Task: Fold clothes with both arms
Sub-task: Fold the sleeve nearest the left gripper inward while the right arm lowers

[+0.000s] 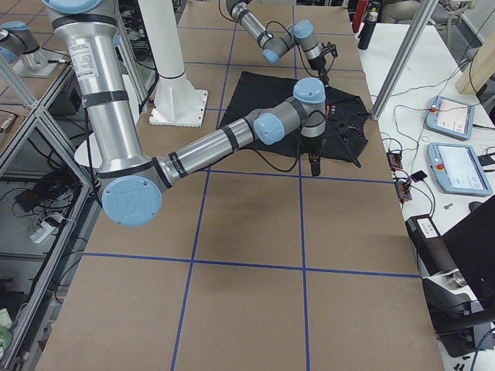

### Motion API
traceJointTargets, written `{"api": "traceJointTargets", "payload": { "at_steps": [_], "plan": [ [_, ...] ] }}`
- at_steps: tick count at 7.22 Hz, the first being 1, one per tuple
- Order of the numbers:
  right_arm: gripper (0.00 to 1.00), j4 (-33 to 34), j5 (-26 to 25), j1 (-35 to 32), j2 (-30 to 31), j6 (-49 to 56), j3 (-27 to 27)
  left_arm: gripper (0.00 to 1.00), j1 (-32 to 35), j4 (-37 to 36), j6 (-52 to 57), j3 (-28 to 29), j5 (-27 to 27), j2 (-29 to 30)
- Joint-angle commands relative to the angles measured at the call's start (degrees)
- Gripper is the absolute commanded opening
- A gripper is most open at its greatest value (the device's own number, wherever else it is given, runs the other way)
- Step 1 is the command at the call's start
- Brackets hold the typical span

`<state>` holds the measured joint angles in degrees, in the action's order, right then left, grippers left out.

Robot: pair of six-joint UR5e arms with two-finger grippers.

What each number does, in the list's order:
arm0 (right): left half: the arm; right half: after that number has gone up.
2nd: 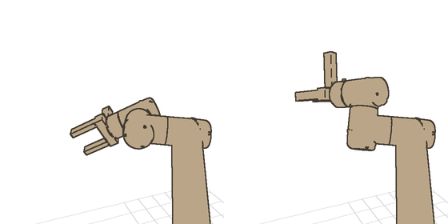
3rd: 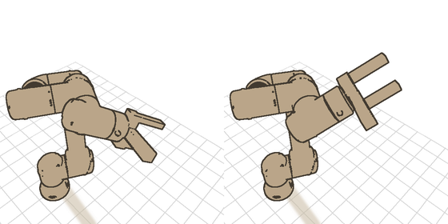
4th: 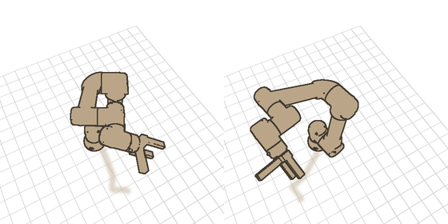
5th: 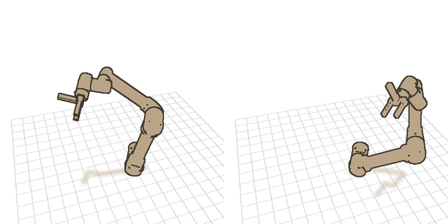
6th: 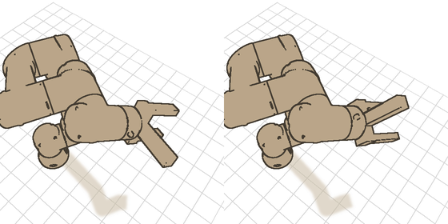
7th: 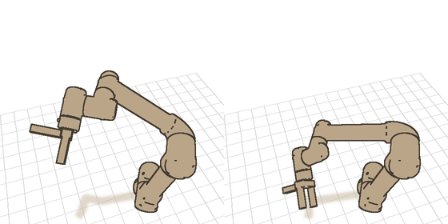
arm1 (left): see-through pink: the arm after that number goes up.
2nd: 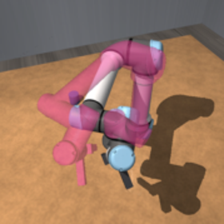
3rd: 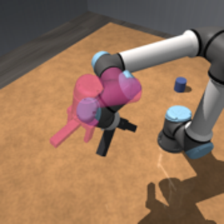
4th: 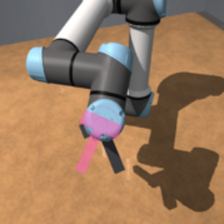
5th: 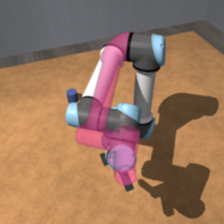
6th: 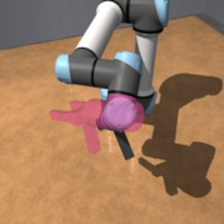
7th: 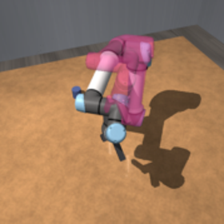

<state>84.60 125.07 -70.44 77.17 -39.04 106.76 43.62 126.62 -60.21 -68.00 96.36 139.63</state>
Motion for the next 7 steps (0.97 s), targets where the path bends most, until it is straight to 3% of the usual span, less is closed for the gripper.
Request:
{"api": "traceJointTargets", "payload": {
  "at_steps": [1, 3, 5, 7],
  "plan": [
    [1.00, 0.0, -2.7, 6.9, 0.9, -15.5, 8.1, 1.00, 1.6, -4.9, 7.6, -23.7, 4.5, -15.3],
    [1.00, 0.0, -10.2, 18.3, 5.9, -26.6, 17.3, 1.00, 1.2, -7.3, 7.8, -37.7, 8.0, -24.0],
    [1.00, 0.0, -20.0, 32.3, 12.4, -39.2, 27.2, 1.00, 0.0, -6.8, 7.6, -44.1, 10.0, -32.4],
    [1.00, -0.1, -37.5, 51.3, 14.8, -53.1, 30.3, 1.00, -4.7, -6.5, 7.2, -47.3, 8.9, -39.2]
  ]
}}
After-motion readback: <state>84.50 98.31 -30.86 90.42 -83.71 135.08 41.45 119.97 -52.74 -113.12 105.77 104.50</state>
